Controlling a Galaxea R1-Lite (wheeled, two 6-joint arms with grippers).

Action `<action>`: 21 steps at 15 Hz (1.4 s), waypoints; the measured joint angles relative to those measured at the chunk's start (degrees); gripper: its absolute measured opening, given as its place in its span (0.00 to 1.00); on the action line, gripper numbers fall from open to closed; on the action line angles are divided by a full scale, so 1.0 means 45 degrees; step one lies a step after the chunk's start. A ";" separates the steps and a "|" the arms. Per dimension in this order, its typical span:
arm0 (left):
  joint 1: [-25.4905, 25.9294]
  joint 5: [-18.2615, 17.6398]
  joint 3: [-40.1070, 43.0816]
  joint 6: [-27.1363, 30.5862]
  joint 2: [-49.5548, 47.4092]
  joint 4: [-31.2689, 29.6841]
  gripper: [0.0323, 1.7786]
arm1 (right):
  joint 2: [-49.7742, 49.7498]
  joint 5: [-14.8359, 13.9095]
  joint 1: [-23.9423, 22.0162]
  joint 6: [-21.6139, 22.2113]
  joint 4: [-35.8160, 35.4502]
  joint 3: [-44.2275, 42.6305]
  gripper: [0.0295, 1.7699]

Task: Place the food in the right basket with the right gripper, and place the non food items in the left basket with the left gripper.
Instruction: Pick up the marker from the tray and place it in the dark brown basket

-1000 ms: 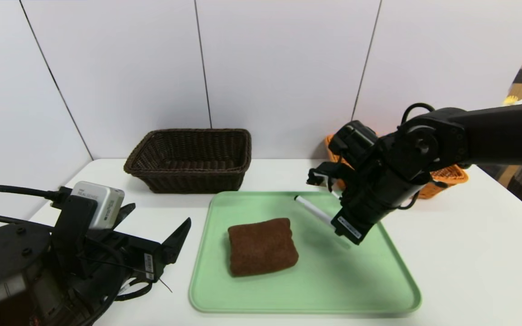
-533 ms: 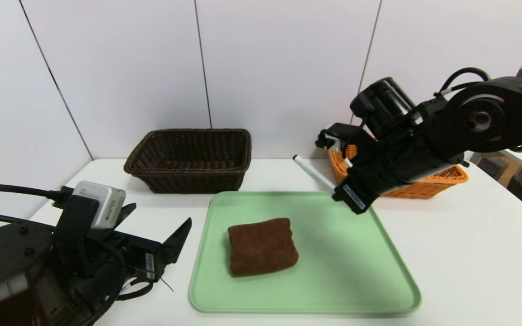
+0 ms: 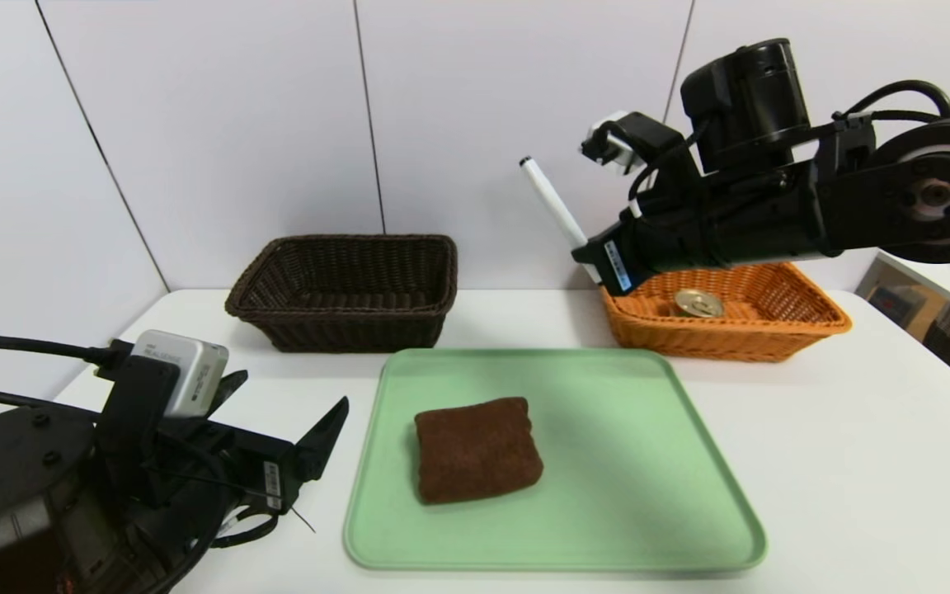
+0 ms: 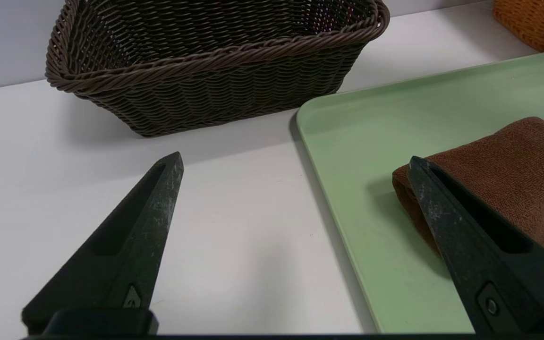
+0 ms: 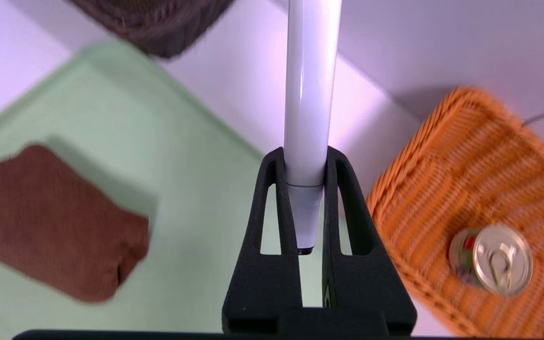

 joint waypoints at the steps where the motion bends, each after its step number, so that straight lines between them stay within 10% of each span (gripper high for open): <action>1: 0.0000 -0.0016 0.0003 0.0005 0.0000 0.0000 0.95 | 0.0133 0.0000 0.0057 0.0000 -0.0569 -0.0103 0.08; 11: 0.0000 0.0000 0.0019 0.0000 0.0000 0.0022 0.95 | 0.3852 0.0062 0.0563 0.0455 -0.0986 -0.4876 0.08; 21: -0.0008 0.0008 0.0154 0.0022 0.0111 0.0073 0.95 | 0.6252 0.1861 0.1176 0.0442 -0.7220 -0.5090 0.08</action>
